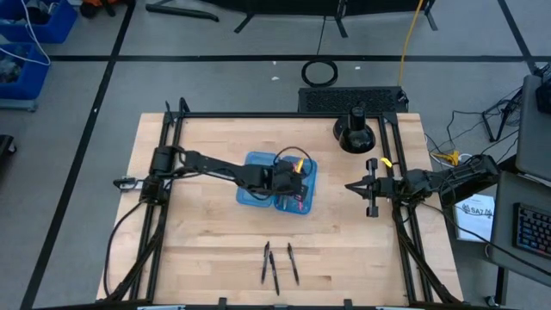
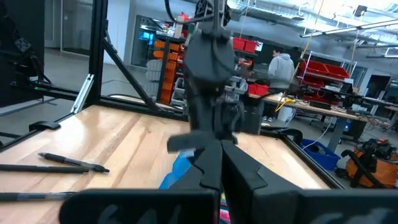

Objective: Pick & place school supplies into a supply box
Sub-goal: Put the yellow pen into the supply box

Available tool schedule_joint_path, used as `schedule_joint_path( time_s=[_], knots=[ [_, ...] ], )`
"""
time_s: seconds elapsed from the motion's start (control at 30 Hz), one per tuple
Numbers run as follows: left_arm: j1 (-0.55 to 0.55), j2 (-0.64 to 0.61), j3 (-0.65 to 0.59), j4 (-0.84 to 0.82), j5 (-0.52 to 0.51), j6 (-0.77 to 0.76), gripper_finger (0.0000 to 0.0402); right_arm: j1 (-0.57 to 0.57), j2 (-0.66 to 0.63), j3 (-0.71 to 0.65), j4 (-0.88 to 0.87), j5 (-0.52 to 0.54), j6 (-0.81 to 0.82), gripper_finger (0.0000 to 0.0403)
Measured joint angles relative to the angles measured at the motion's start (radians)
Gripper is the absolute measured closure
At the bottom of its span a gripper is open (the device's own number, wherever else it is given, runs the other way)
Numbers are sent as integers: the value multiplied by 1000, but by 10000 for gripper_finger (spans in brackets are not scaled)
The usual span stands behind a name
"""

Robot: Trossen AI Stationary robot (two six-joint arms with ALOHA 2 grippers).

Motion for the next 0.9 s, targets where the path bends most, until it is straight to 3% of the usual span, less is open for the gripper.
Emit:
schedule_joint_path(
  time_s=[0.37, 0.9],
  knots=[
    [5, 21, 0, -26, 78, -61, 380, 0, 0, 0, 26, -2, 10, 403],
    [39, 28, 0, -69, 104, -73, 372, 0, 0, 0, 95, -3, -4, 403]
  ],
)
